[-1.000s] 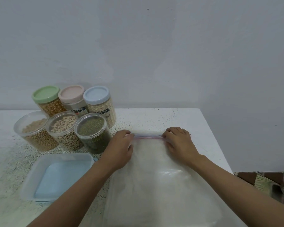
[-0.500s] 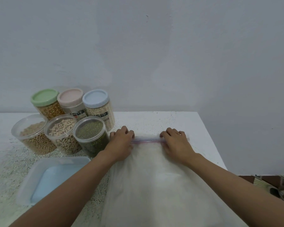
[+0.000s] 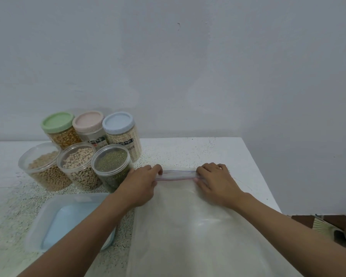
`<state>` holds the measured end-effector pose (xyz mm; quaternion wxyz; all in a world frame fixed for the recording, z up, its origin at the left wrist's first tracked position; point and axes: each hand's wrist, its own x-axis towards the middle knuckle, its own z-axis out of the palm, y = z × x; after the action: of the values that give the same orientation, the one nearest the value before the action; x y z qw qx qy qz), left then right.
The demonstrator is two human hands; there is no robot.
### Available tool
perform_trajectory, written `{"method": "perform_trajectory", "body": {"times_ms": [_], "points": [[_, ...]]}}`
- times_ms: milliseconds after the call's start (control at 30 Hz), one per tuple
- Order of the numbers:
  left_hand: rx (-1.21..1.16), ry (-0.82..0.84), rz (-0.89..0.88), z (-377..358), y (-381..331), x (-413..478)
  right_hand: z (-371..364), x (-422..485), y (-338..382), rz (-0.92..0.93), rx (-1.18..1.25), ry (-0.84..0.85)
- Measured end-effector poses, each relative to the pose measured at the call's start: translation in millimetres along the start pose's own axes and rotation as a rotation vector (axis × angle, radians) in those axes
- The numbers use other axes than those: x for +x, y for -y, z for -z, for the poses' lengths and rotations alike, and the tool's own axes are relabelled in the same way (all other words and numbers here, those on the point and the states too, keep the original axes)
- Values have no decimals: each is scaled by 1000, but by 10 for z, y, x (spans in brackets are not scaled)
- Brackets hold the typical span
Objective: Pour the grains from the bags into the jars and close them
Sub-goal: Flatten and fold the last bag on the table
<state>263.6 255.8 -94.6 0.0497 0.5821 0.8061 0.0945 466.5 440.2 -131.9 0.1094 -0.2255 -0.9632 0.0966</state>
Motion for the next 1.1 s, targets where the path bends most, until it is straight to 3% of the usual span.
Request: {"method": "perform_trajectory", "body": {"times_ms": [100,300,733,967,1100], "points": [[113,141,66,-14,0,84,-49,39,11,10,-28,36],[258,177,63,-90,-56,213,-74,79,16,9,-43,39],[241,-36,64,-175,-62,101,-34,-59,-26,23,-76,-23],[206,-11,43,-117,-78,54,75,-45,-9,-19,8,47],[126,98,82,-33,-98,81,177,-50,-72,-68,17,100]]}}
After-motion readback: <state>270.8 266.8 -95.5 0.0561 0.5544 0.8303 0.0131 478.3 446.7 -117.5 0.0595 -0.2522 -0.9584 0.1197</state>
